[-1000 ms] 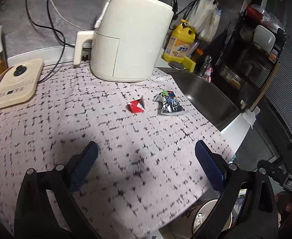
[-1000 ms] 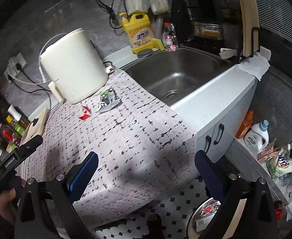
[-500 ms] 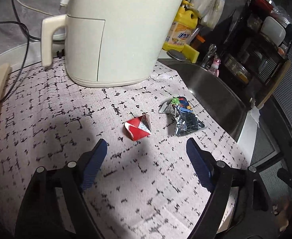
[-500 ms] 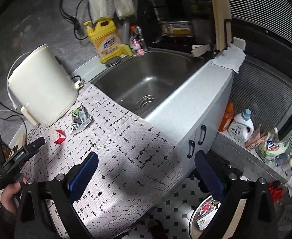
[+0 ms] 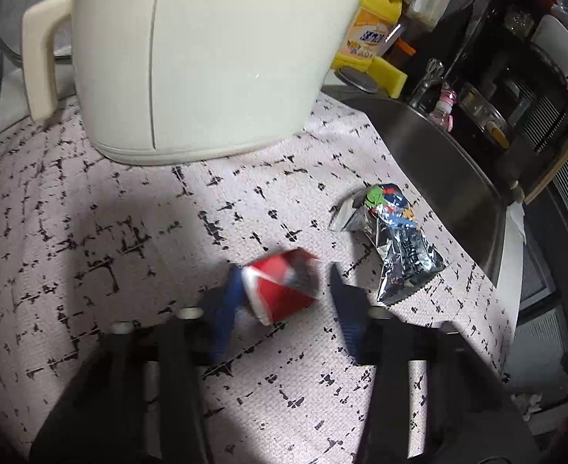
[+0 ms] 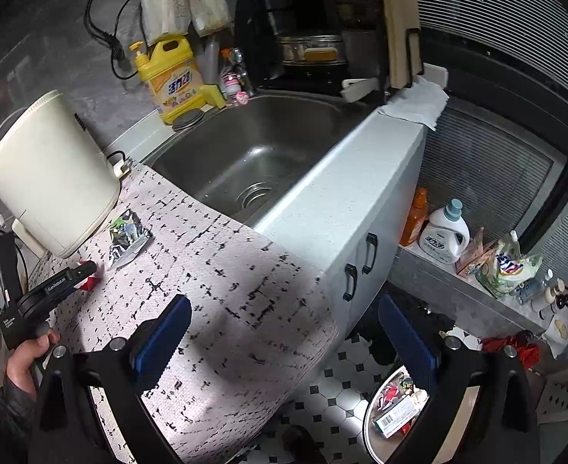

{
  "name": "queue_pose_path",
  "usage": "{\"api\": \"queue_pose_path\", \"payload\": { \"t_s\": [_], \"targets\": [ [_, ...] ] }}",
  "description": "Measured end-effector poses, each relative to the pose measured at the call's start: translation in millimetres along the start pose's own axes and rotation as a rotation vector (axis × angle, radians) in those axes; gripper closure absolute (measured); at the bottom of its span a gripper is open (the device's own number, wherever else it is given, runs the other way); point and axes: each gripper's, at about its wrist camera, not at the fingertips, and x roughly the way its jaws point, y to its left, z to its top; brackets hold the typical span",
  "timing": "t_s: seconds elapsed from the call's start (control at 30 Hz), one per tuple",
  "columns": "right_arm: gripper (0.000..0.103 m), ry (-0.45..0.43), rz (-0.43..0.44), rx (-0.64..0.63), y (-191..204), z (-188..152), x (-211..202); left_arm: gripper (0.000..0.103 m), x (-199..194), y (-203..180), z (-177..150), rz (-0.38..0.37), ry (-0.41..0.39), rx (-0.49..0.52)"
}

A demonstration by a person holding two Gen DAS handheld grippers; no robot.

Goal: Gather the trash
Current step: 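Grasp the red-white wrapper with the left tool while the right tool grasps the foil bag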

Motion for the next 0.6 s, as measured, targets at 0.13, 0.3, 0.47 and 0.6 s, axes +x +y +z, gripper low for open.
{"api": "queue_pose_path", "payload": {
  "t_s": [0.13,0.3,0.47,0.6],
  "targets": [
    [0.008,0.013,0.039,-0.041,26,5,12,0.073,-9,7,0,-0.011,-0.015,-0.012],
    [0.012,0.031,0.111,-0.104,60,12,26,0.076,-26,28,-1,-0.012,-0.032,-0.038],
    [0.028,0.085,0.187,-0.133,90,21,49,0.076,-45,55,-6,0.009,-0.063,-0.079],
    [0.042,0.14,0.237,-0.165,115,25,68,0.076,-58,75,-11,0.032,-0.081,-0.114]
  ]
}}
